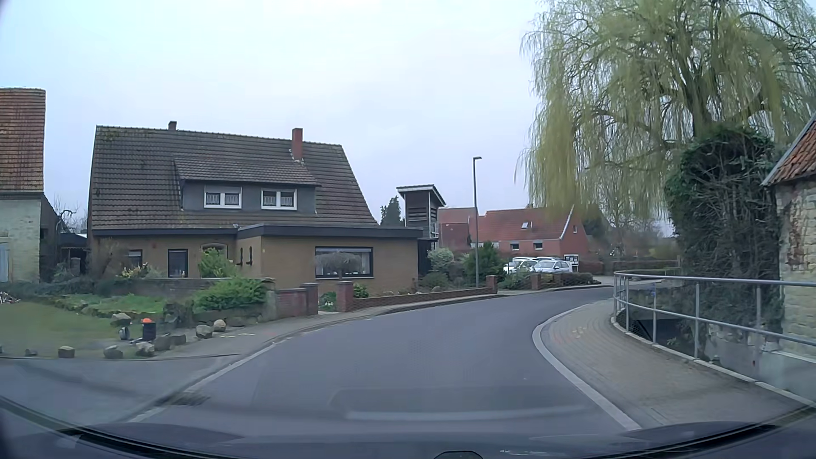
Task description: Follow the waypoints while adhering to traffic rules and regulations
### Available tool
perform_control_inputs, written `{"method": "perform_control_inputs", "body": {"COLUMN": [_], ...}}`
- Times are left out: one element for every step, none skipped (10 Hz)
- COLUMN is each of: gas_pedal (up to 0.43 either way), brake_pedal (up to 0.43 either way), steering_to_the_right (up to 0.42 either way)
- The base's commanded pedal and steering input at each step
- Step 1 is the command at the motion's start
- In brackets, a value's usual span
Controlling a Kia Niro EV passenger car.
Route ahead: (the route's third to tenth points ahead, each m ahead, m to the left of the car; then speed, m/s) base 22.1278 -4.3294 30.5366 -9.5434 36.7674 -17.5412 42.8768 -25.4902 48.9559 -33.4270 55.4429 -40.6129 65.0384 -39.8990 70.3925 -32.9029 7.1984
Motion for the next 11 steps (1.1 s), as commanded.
{"method": "perform_control_inputs", "body": {"gas_pedal": [0.189, 0.189, 0.189, 0.189, 0.189, 0.177, 0.177, 0.169, 0.169, 0.169, 0.169], "brake_pedal": [0.000, 0.000, 0.000, 0.000, 0.000, 0.000, 0.000, 0.000, 0.000, 0.000, 0.000], "steering_to_the_right": [0.023, 0.032, 0.037, 0.042, 0.055, 0.072, 0.084, 0.096, 0.105, 0.110, 0.111]}}
